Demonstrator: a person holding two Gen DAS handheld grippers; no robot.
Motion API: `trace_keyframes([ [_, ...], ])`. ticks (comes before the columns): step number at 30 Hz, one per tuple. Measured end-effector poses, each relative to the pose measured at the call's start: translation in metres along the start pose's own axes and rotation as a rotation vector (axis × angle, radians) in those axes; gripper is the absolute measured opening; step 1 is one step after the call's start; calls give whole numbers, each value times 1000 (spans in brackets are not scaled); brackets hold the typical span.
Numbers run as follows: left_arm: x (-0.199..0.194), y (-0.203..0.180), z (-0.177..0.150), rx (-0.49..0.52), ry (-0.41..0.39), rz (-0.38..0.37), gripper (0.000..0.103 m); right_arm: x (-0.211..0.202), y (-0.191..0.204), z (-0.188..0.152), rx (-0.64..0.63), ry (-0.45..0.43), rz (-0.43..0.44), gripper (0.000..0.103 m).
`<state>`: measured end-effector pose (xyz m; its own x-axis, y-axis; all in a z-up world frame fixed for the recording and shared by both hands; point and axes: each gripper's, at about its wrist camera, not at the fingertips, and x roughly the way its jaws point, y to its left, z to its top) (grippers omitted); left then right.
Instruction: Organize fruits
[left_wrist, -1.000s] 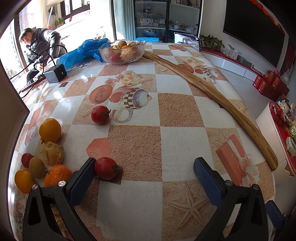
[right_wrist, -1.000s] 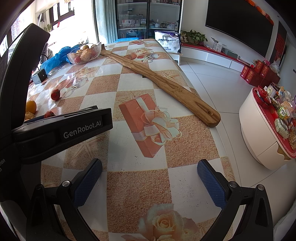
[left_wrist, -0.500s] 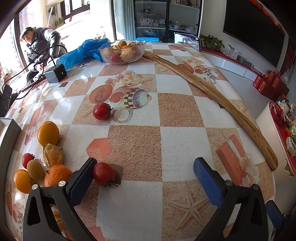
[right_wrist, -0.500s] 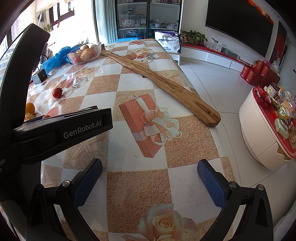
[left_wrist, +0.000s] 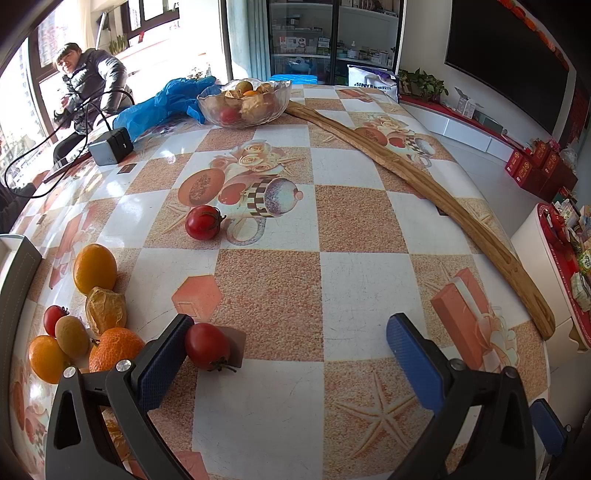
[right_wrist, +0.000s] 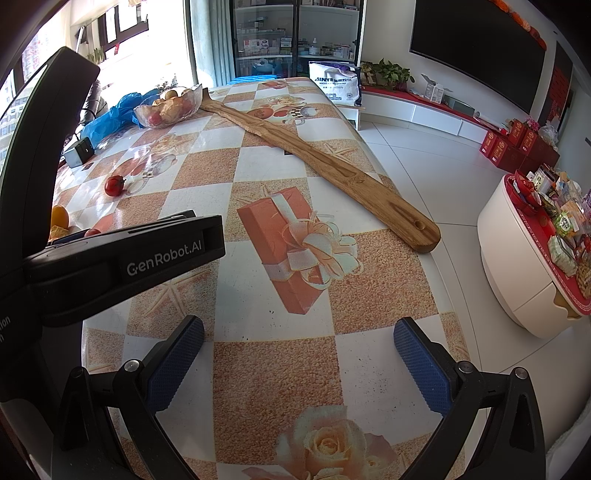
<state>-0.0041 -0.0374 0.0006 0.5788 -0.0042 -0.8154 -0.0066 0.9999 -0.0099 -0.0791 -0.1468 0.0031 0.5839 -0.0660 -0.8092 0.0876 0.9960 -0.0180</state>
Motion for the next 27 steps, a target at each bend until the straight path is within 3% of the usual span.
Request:
trace_keyframes([
  [10,1,-1,2,6,1,-1,103,0,0,0,0,0,0,103],
  [12,-4,0,4,35,6,29,103,0,0,0,0,0,0,103],
  [16,-56,15,1,63,-128,33,103,0,0,0,0,1,0,103],
  [19,-88,38,-13,105,-166,28,103,0,0,0,0,1,0,103],
  [27,-97,127,-81,-28,-51,56,103,0,0,0,-1,1,-1,103],
])
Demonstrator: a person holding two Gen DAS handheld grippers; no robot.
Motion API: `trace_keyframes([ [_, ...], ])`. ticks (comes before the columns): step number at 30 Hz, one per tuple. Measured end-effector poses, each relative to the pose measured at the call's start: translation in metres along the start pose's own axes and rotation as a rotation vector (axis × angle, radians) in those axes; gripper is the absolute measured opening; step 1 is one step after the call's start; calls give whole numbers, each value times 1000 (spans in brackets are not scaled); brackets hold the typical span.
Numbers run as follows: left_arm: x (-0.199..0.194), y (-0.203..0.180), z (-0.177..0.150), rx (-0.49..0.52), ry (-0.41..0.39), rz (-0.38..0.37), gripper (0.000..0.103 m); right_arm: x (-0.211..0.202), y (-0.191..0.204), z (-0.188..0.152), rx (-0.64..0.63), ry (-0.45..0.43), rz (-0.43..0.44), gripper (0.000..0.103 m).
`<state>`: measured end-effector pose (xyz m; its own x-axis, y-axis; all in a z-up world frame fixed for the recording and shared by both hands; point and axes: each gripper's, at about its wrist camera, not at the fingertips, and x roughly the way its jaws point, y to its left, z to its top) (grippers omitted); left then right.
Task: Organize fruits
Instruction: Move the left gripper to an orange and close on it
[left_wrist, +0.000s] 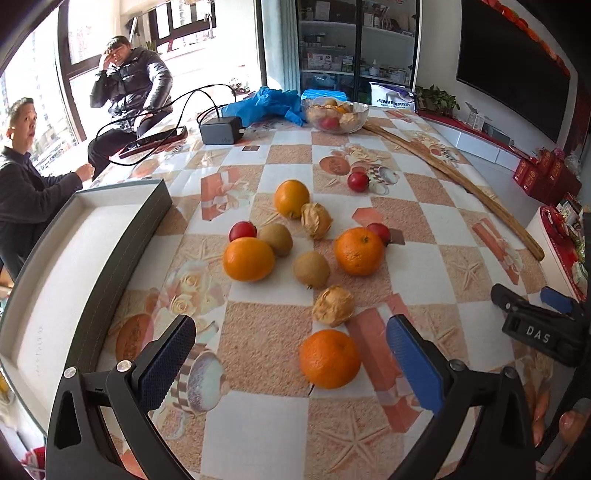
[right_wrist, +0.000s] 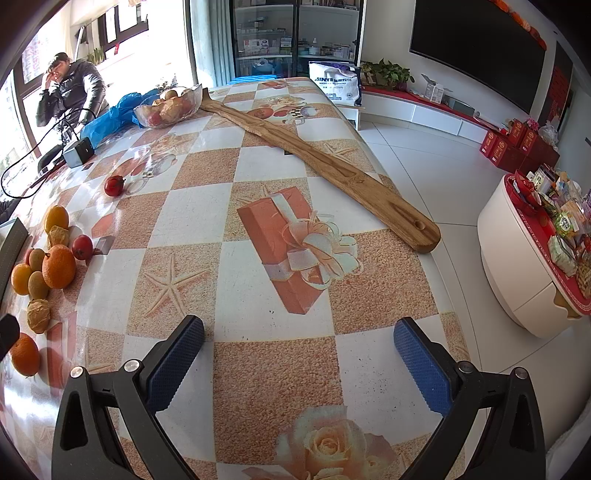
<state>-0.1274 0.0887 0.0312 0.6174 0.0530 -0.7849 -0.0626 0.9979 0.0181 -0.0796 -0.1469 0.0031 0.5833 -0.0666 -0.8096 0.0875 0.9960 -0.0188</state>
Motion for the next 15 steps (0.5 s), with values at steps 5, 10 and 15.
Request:
trace_keyframes([
  [5,16,-5,-11,16,33,16,103,0,0,0,0,0,0,103],
  [10,30,7,-8,-29,50,19,103,0,0,0,0,0,0,103],
  [15,31,27,-8,-20,62,-2,103,0,0,0,0,0,0,103],
])
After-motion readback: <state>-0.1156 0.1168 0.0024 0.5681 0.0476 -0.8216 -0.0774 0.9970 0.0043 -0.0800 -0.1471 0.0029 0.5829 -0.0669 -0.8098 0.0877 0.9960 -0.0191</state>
